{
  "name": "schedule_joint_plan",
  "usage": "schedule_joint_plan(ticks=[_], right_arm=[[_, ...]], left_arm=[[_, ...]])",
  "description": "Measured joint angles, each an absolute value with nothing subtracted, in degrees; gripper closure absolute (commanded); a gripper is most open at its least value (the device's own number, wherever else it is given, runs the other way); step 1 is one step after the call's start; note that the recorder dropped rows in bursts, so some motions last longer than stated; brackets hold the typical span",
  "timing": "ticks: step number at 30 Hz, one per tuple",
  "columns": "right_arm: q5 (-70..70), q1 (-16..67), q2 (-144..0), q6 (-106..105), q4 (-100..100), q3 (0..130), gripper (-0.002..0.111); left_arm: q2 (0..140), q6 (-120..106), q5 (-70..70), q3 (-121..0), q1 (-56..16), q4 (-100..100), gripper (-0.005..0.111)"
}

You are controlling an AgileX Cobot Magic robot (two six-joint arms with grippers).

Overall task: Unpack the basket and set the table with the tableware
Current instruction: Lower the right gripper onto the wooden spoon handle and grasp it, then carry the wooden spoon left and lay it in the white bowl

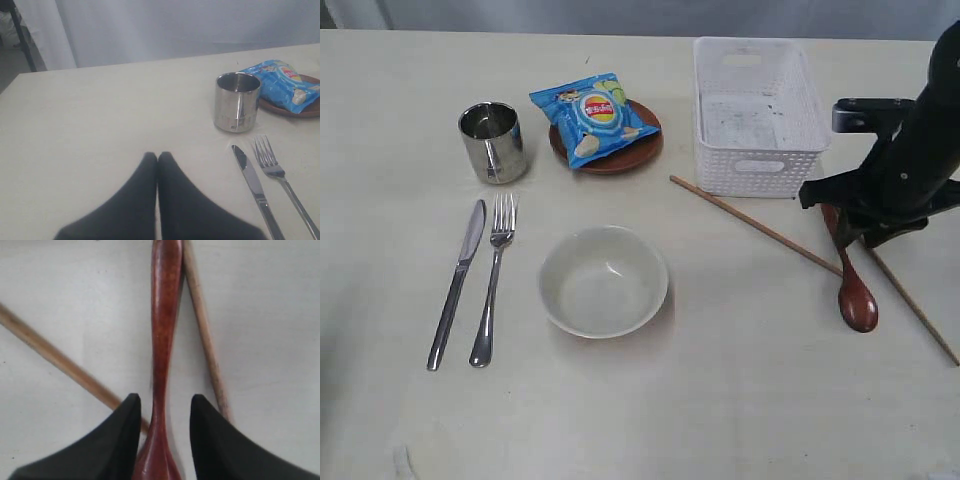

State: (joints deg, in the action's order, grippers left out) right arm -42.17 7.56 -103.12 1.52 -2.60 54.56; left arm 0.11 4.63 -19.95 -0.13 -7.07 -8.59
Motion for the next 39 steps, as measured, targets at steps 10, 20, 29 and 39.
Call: schedule_joint_plan(ticks=[10,20,29,39], right_arm=[[-41.51,7.56,-106.30,1.52,-3.18,54.56,0.076],[-42.08,7.56,-108.22,1.52,-2.44,54.67,0.109],[-44.51,11.53,-95.00,-3.50,-11.59,54.56,0.109],[-40.81,31.31,-86.81,-12.24,-15.29,54.56,0.109]], left_arm=[[0.11,4.63,-19.95,-0.13,-7.07,-8.59,0.107],[0.11,4.63,-19.95,-0.13,-7.07,-8.59,0.107],[0.11,4.63,-19.95,-0.13,-7.07,-8.59,0.107],[0.11,4.63,-19.95,-0.13,-7.07,-8.59,0.107]])
